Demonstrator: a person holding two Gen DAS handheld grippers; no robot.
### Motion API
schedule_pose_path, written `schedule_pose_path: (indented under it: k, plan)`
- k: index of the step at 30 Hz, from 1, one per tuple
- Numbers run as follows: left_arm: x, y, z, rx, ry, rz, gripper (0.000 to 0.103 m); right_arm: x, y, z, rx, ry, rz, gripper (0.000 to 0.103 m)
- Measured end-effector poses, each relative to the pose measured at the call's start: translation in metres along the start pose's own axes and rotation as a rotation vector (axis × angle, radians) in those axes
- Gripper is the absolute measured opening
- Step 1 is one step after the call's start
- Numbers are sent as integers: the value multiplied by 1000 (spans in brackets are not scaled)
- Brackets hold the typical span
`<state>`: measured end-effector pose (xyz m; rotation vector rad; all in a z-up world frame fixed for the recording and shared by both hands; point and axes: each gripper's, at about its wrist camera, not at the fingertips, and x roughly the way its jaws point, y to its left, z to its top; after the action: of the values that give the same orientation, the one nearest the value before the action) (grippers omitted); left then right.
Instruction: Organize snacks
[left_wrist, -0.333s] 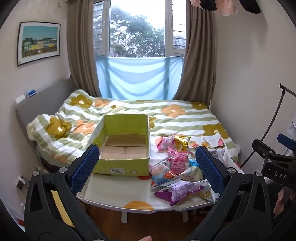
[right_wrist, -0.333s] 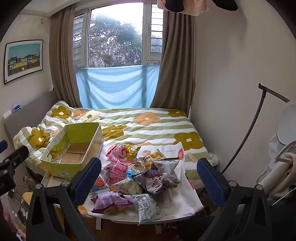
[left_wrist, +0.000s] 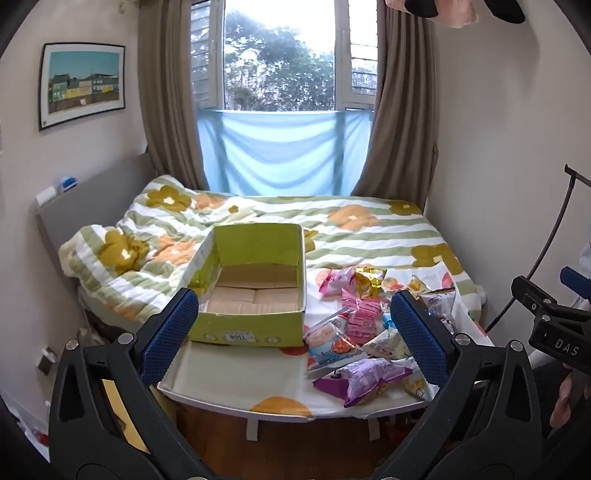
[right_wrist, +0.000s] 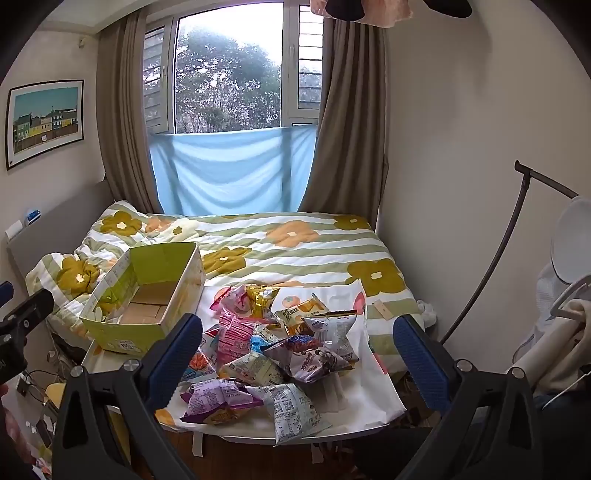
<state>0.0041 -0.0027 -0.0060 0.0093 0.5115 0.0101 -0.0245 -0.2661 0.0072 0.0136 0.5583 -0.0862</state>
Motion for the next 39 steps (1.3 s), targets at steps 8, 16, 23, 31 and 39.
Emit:
schedule_pose_path:
  k: [8,16,23,31,39]
  plan:
    - [-3,-1,2,6,0,-2,103,0,0,0,4,3,1,103]
    - [-2,-3,2,10,1,-13,103,0,1,-2,4,7,1,103]
    - [0,-2,2,6,6,-15,103,5,5,-3,3,13,2,103]
    - [0,-3,4,9,8,-21,103,6,5,-4,3,15,1,103]
    - [0,-7,3,12,7,-24,103,10,6,-6,3,24,0,103]
